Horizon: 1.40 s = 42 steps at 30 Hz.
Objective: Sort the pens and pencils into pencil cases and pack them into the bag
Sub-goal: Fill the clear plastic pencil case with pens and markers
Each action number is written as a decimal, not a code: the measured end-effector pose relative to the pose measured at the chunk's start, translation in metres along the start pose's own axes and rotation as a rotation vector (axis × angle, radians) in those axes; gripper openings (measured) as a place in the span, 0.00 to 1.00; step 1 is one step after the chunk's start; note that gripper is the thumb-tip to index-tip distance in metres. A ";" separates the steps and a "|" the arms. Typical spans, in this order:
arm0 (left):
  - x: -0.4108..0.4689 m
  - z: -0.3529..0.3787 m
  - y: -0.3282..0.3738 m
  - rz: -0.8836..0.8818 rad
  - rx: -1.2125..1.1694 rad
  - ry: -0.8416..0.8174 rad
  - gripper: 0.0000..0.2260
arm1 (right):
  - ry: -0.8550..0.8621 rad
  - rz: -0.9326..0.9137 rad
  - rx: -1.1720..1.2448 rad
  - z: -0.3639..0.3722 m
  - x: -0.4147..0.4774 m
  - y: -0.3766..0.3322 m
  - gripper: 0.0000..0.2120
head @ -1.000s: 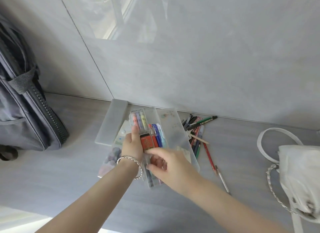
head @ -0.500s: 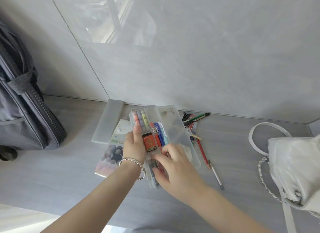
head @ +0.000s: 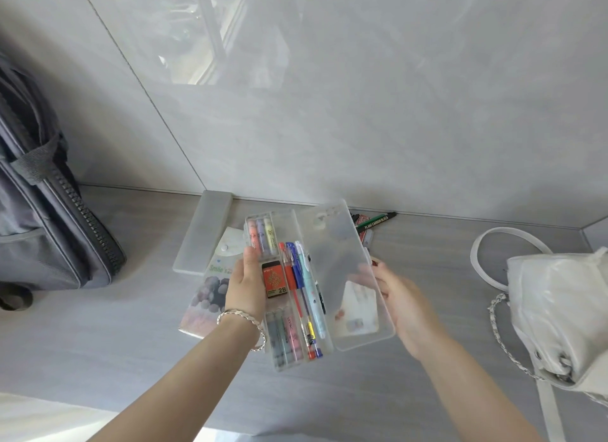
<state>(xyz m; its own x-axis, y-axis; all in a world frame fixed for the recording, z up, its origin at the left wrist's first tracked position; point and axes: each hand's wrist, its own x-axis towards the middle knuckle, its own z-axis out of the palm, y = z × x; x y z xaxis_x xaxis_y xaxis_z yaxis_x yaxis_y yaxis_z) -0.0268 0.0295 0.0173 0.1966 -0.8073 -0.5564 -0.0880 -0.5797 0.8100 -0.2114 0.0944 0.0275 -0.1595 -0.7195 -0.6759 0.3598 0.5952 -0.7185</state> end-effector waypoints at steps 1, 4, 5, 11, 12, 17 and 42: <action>0.000 0.000 0.000 -0.012 0.010 0.000 0.21 | 0.002 -0.057 0.029 0.002 -0.003 0.001 0.16; -0.002 0.001 -0.001 -0.015 0.036 -0.015 0.23 | -0.087 -0.306 -0.178 0.016 -0.016 0.004 0.13; 0.000 0.001 -0.004 -0.031 0.010 -0.043 0.27 | -0.128 -0.386 -0.317 0.022 -0.021 0.007 0.12; -0.011 0.004 0.001 -0.001 -0.113 -0.354 0.33 | -0.193 -0.515 -0.580 0.051 -0.028 0.035 0.35; -0.012 0.004 0.000 0.051 -0.052 -0.357 0.29 | -0.169 -0.489 -0.521 0.052 -0.027 0.038 0.41; -0.019 0.005 -0.003 0.107 -0.004 -0.178 0.08 | -0.106 -0.298 -0.301 0.043 -0.023 0.041 0.37; -0.028 0.013 -0.017 -0.117 -0.176 -0.351 0.29 | -0.069 -0.648 -1.017 0.052 -0.029 0.030 0.19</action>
<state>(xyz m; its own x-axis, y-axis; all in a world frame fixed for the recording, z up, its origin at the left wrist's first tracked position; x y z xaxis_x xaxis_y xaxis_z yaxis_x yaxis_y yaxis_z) -0.0431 0.0609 0.0167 -0.1521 -0.7431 -0.6516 0.0900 -0.6670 0.7396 -0.1481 0.1148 0.0337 0.0186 -0.9878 -0.1544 -0.6621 0.1036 -0.7422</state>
